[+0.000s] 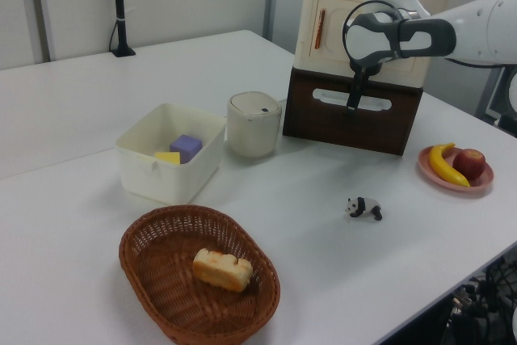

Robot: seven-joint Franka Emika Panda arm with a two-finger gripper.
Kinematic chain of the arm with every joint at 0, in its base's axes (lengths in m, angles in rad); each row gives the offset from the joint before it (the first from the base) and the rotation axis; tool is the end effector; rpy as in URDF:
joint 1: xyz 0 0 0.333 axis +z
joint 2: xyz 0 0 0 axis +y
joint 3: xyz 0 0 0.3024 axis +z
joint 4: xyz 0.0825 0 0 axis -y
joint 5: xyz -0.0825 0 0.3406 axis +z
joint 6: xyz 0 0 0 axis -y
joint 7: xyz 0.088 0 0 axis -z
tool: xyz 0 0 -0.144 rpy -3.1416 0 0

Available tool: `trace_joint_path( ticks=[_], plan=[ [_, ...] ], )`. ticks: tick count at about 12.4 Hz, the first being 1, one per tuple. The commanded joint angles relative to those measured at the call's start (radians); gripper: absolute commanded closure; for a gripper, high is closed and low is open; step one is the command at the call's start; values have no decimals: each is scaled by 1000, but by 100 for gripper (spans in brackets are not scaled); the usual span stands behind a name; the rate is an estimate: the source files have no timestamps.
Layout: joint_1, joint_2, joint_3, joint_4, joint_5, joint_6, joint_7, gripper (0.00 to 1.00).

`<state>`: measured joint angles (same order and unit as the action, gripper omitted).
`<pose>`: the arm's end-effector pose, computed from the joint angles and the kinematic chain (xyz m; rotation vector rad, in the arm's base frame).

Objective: Slide open the drawer
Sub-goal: 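Move the gripper toward the white handle of the wooden drawer, then lower the gripper and close it on the white drawer handle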

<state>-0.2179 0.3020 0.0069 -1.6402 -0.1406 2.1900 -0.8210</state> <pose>0.6207 -0.1429 0.4330 2.7400 0.9644 0.2266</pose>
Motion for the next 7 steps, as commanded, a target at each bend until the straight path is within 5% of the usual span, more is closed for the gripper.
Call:
trace_joint_path(
  ticks=[1, 7],
  plan=[
    [5, 2, -8, -3, -17, 20, -1, 0],
    [3, 8, -8, -4, -17, 20, -1, 0]
  ],
)
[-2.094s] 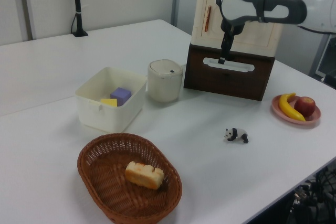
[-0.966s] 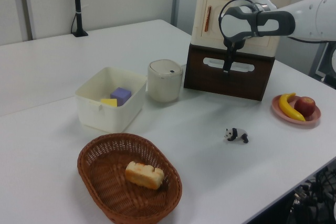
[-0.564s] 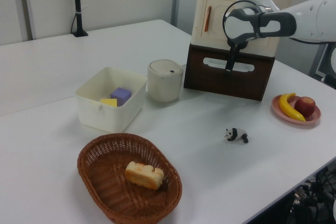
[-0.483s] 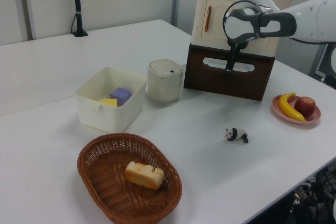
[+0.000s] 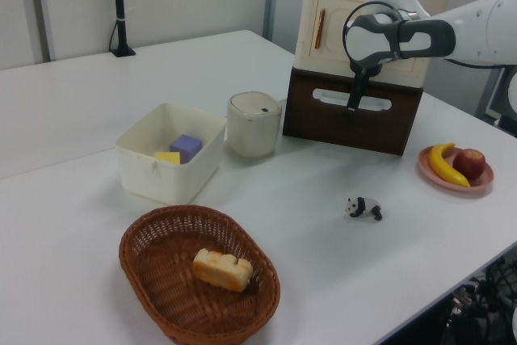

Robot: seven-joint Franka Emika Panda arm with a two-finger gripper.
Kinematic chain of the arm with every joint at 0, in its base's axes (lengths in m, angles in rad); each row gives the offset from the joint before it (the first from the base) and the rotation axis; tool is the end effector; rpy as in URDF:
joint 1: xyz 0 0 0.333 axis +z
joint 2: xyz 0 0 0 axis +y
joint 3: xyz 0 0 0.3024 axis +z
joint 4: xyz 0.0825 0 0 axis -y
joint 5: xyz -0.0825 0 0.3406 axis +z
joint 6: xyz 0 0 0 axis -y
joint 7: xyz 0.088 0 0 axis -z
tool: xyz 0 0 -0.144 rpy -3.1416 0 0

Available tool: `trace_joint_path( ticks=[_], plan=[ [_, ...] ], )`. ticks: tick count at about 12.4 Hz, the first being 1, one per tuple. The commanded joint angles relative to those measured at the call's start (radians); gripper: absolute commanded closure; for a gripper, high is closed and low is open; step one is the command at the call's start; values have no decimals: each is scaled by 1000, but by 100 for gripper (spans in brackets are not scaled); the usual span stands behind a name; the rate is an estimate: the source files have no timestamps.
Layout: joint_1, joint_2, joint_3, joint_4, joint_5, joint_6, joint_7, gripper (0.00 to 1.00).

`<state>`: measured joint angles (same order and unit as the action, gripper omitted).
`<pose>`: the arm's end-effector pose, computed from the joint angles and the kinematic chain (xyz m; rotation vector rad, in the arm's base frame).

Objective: Slide open the drawer
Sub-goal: 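Lower the gripper and close it on the white drawer handle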

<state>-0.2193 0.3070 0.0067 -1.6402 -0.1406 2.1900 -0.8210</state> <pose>0.6210 -0.1439 0.4298 2.7435 0.9636 0.2202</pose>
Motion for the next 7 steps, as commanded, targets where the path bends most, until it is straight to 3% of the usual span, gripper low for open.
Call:
trace_joint_path(
  ticks=[1, 7],
  plan=[
    [5, 4, -8, -4, -17, 22, -3, 0],
    [1, 15, -8, -4, -17, 22, -3, 0]
  ],
)
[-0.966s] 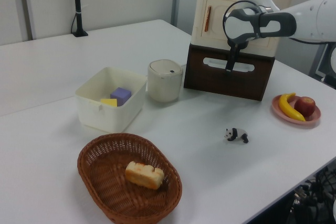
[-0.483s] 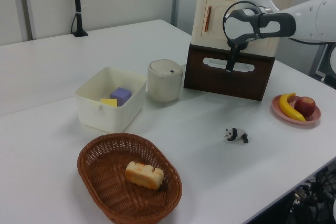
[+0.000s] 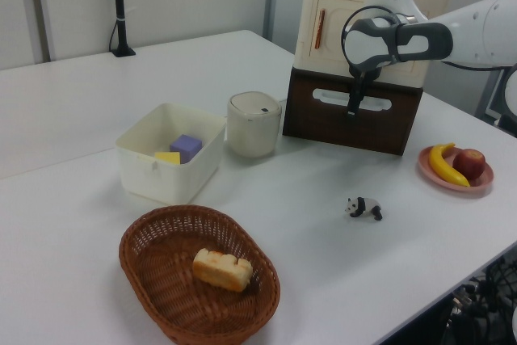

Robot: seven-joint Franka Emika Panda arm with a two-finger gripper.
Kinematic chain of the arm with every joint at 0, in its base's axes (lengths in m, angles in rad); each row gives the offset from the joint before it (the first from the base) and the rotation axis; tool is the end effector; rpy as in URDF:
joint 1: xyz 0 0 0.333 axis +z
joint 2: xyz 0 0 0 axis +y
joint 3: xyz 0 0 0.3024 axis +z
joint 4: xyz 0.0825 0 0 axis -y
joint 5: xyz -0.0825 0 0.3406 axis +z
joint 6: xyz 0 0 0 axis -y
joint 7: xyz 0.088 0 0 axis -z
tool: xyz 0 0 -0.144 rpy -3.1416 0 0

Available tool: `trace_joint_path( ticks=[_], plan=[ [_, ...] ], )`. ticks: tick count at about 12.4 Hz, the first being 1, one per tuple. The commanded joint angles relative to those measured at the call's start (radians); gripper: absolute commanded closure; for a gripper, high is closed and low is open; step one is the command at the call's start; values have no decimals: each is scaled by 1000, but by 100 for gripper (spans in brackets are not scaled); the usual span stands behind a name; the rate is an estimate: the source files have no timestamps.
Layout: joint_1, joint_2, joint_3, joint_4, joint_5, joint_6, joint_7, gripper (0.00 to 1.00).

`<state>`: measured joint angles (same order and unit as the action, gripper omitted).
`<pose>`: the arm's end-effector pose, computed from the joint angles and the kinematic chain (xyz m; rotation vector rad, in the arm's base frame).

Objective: Slide open the drawer
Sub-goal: 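Lower the gripper and close it on the white drawer handle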

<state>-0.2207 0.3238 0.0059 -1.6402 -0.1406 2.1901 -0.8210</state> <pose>0.6222 -0.1456 0.4191 2.7534 0.9653 0.1996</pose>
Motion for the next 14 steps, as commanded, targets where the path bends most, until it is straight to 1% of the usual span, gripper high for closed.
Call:
trace_joint_path(
  ticks=[1, 11, 12, 13, 14],
  plan=[
    [3, -2, -7, -6, -17, 22, -1, 0],
    [4, 14, -7, -6, -25, 36, -4, 1],
    [4, 15, -7, -6, -25, 37, -4, 5],
    [4, 15, -7, -6, -25, 37, -4, 15],
    [4, 14, -7, -6, -25, 36, -3, 16]
  ],
)
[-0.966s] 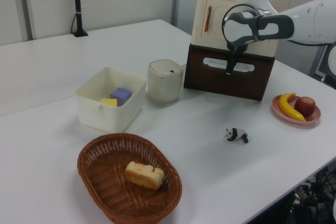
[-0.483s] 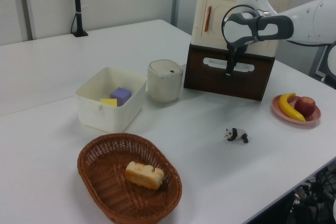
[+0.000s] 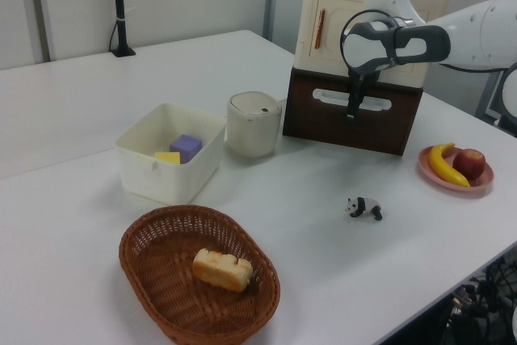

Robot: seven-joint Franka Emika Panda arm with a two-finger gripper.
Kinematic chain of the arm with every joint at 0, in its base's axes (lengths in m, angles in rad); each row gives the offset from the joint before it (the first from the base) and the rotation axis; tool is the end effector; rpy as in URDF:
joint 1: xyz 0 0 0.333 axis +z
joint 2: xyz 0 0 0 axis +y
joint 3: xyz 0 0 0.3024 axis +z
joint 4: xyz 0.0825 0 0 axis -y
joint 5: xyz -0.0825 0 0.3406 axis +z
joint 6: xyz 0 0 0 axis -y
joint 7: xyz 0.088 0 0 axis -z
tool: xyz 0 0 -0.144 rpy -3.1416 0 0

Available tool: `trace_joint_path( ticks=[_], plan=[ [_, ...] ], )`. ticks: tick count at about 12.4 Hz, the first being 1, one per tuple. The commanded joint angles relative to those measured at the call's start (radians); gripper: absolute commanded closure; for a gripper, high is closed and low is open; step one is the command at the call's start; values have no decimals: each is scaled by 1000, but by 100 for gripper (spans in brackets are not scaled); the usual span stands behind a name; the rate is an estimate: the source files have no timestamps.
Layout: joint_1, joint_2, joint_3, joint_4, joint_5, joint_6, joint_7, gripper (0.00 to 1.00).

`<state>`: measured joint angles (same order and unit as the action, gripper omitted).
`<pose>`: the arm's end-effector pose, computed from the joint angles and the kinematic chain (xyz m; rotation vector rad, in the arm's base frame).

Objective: Slide open the drawer
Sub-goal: 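Lower the gripper and close it on the white drawer handle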

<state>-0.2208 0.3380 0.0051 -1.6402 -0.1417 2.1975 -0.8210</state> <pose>0.6241 -0.1465 0.4109 2.7563 0.9678 0.1907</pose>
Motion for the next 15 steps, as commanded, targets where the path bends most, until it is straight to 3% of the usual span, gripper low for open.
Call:
trace_joint_path(
  ticks=[1, 10, 15],
  plan=[
    [3, -1, -7, -6, -22, 28, -1, 16],
    [5, -2, -7, 0, -19, 28, 28, 16],
    [5, -2, -4, 10, -18, 28, 39, 27]
  ],
)
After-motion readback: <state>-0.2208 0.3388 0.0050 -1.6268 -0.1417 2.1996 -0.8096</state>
